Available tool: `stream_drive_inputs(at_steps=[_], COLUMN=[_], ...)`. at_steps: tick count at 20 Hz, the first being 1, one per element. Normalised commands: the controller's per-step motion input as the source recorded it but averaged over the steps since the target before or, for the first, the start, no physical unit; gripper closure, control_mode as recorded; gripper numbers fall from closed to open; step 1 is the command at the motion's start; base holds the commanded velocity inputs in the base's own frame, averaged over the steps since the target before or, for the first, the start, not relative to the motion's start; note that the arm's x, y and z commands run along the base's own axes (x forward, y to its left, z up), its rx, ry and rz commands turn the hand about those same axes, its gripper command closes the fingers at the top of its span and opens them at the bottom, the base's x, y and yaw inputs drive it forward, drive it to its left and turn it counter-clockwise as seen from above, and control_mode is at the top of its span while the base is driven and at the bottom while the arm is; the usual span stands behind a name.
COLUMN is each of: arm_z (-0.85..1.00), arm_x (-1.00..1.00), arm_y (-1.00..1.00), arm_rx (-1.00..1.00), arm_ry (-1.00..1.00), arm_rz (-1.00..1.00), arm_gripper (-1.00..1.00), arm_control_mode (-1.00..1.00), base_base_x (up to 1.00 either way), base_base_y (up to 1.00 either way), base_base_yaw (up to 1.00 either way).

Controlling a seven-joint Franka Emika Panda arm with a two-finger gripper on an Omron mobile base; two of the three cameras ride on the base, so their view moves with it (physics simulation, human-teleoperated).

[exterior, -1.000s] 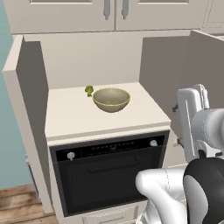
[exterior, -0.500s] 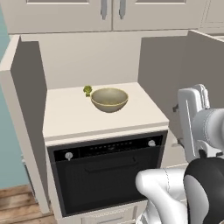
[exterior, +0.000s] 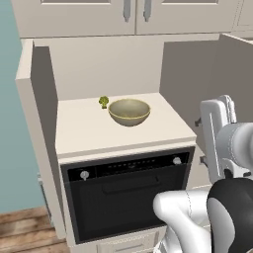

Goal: Pick the mug and place it in the sink. Pick the bowl and place it in the open cabinet and then close the cabinet.

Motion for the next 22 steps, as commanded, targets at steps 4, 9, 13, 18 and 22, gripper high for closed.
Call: stream_drive_inputs(at_steps=[4,9,13,18,22], arm_z=[0.00,0.00,0.00,0.00,0.00], arm_x=[0.00,0.00,0.00,0.00,0.00], arm_y=[0.00,0.00,0.00,0.00,0.00], arm_rx=[0.00,0.00,0.00,0.00,0.00], arm_ry=[0.00,0.00,0.00,0.00,0.00], arm_rz=[0.00,0.00,0.00,0.00,0.00], arm_gripper=[-1.00,-1.00,-1.00,-1.00,-1.00], arm_control_mode=[1.00,1.00,1.00,1.00,1.00], base_base_x=[-0.03,0.00,0.00,0.00,0.00], base_base_y=[-0.06,0.09,0.13,0.02,0.00], base_base_yaw=[0.00,0.00,0.00,0.00,0.00])
